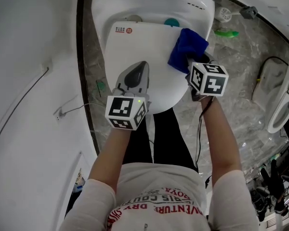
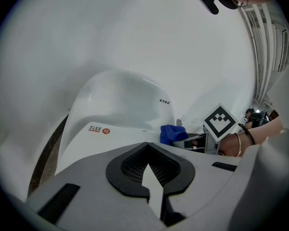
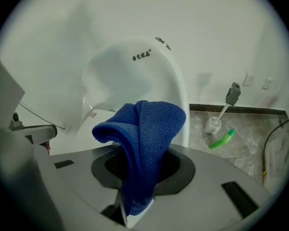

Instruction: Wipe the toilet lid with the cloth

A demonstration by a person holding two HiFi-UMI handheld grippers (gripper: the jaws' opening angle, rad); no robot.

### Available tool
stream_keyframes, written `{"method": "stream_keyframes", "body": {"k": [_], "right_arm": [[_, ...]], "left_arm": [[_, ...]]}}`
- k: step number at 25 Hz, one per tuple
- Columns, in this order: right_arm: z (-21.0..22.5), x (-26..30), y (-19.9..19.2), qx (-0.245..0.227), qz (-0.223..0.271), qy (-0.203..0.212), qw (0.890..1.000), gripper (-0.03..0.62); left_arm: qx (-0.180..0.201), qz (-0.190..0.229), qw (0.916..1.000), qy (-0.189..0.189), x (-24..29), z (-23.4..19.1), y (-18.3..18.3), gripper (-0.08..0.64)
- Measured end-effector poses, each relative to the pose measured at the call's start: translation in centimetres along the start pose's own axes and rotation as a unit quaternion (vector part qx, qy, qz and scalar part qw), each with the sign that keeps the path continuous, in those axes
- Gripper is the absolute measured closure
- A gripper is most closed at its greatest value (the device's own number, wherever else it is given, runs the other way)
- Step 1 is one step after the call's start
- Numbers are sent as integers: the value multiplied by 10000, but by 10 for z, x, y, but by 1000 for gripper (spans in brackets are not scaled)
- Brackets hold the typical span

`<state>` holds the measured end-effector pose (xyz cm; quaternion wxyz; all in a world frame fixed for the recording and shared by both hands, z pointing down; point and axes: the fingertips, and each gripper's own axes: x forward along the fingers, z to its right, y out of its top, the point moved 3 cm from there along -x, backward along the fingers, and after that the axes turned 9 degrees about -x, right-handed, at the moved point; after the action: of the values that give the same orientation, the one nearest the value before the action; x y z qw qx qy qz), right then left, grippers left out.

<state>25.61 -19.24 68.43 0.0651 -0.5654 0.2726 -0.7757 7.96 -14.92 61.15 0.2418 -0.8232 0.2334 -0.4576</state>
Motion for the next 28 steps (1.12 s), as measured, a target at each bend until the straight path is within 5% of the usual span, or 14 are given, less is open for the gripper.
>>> {"method": "stream_keyframes", "body": {"k": [9, 14, 21, 28], "right_arm": [[51, -28, -36, -278, -538, -676, 9959, 494], [40, -55, -32, -152, -390, -700, 9967, 494], [-61, -59, 14, 169, 317, -152, 9992, 494], [-218, -13, 23, 134, 277, 842, 9960, 494]], "left_arm": [[8, -64, 10000, -21, -2, 19, -16, 554], [-107, 13, 9999, -14, -21, 15, -14, 554], [93, 135, 9998, 94, -75, -30, -7, 554], [-16, 169, 9989, 432, -140, -120, -8, 554]]}}
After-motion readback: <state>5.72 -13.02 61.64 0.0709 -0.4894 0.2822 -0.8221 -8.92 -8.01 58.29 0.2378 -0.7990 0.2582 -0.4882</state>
